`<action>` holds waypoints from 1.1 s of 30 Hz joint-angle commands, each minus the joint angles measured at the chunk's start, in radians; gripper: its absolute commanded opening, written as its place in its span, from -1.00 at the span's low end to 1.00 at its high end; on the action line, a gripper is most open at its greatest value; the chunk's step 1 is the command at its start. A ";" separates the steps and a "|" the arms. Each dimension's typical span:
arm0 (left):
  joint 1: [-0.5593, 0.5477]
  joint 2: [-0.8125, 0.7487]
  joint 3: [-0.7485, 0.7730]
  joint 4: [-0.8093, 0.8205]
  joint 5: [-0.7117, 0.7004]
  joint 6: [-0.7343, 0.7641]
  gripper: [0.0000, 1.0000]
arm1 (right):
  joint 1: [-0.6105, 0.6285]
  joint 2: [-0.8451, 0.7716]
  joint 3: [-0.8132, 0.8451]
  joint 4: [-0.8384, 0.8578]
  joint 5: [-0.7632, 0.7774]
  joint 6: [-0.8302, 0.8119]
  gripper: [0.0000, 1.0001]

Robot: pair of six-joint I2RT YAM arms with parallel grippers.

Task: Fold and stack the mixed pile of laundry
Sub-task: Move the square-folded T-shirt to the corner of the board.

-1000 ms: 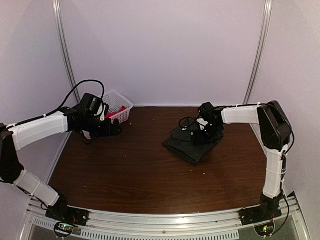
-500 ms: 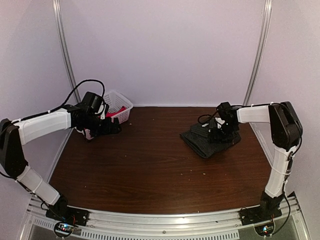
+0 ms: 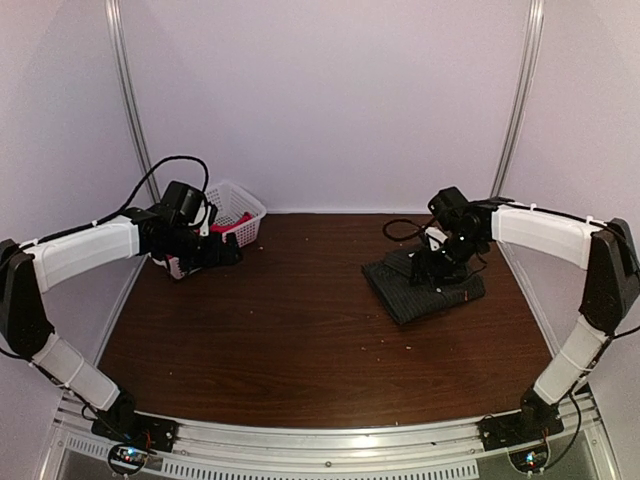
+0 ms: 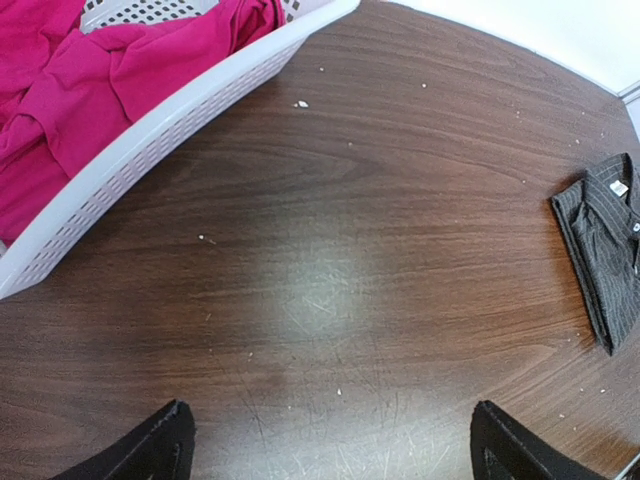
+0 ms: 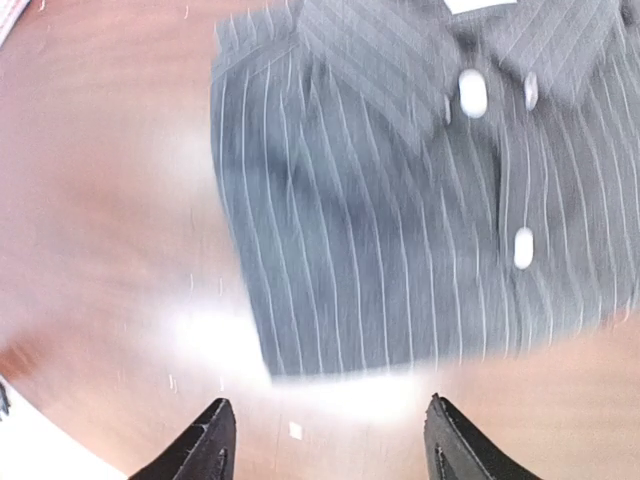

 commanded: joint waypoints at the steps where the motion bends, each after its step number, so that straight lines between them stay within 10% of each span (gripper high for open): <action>1: 0.009 -0.063 -0.008 0.015 0.001 0.008 0.96 | 0.027 -0.079 -0.159 -0.109 -0.004 0.049 0.30; 10: 0.009 -0.083 -0.017 0.016 0.000 0.004 0.95 | 0.064 0.050 -0.273 0.074 0.006 0.111 0.30; 25: 0.018 -0.081 0.016 -0.007 -0.019 0.011 0.96 | -0.079 0.399 0.083 0.245 0.049 0.247 0.32; 33: 0.041 -0.054 0.027 -0.011 -0.011 0.023 0.95 | -0.184 0.520 0.268 0.135 0.031 0.054 0.31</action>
